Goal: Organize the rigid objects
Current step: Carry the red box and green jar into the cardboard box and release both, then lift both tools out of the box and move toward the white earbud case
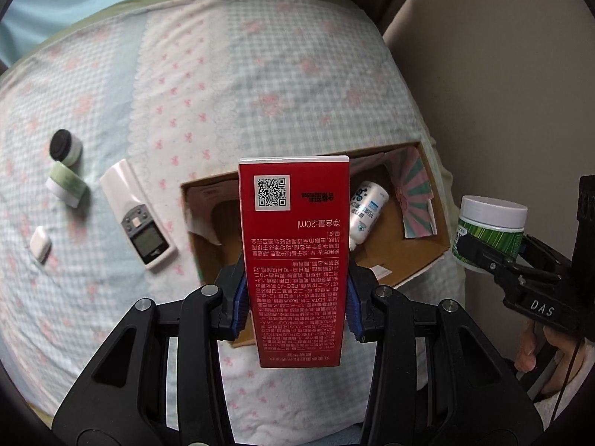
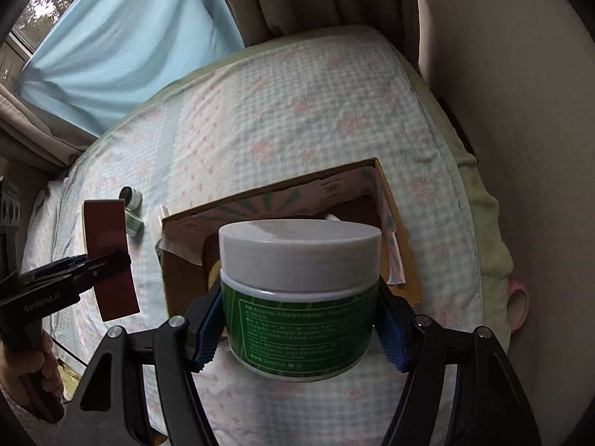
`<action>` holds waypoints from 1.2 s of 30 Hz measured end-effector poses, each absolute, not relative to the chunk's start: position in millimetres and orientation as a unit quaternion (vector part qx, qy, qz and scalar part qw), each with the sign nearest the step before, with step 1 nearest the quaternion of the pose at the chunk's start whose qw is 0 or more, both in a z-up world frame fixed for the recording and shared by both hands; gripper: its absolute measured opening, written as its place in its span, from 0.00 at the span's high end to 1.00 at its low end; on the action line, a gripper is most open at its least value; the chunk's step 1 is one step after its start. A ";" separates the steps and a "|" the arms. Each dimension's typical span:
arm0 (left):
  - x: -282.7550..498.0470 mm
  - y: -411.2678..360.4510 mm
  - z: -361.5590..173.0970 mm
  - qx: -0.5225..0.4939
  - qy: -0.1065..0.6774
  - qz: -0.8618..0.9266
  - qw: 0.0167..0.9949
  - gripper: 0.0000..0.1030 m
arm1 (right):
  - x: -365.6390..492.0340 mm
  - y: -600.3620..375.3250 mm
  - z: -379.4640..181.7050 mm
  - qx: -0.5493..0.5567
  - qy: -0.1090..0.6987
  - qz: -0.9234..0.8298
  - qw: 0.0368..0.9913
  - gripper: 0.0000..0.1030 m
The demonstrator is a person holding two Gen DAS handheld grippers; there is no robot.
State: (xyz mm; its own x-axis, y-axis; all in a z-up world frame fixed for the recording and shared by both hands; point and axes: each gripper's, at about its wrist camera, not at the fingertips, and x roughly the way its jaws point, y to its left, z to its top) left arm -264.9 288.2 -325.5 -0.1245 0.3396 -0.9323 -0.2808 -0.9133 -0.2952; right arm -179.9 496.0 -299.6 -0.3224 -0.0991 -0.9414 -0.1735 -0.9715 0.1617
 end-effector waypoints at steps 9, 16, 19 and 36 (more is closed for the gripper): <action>-273.3 365.6 -406.8 -0.668 0.077 0.702 0.235 0.64 | -185.5 503.4 -352.8 -0.596 0.028 0.802 -0.002 0.36; -274.7 381.2 -424.8 -0.669 0.137 0.689 0.243 0.43 | -190.2 502.2 -380.4 -0.599 -0.010 0.801 -0.023 0.34; -275.3 373.1 -411.9 -0.644 0.133 0.708 0.256 0.00 | -187.7 505.2 -378.5 -0.587 -0.016 0.809 -0.027 0.00; -246.3 306.5 -352.5 -0.629 0.111 0.747 0.182 0.00 | -170.9 512.0 -337.8 -0.556 0.008 0.831 -0.009 0.00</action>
State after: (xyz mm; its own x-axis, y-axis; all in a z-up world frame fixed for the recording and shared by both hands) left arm -246.3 306.5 -352.5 -0.1419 0.1326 -0.9810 -0.4130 -0.9085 -0.0630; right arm -170.9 512.0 -337.8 -0.3817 -0.0244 -0.9240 0.0058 -0.9997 0.0240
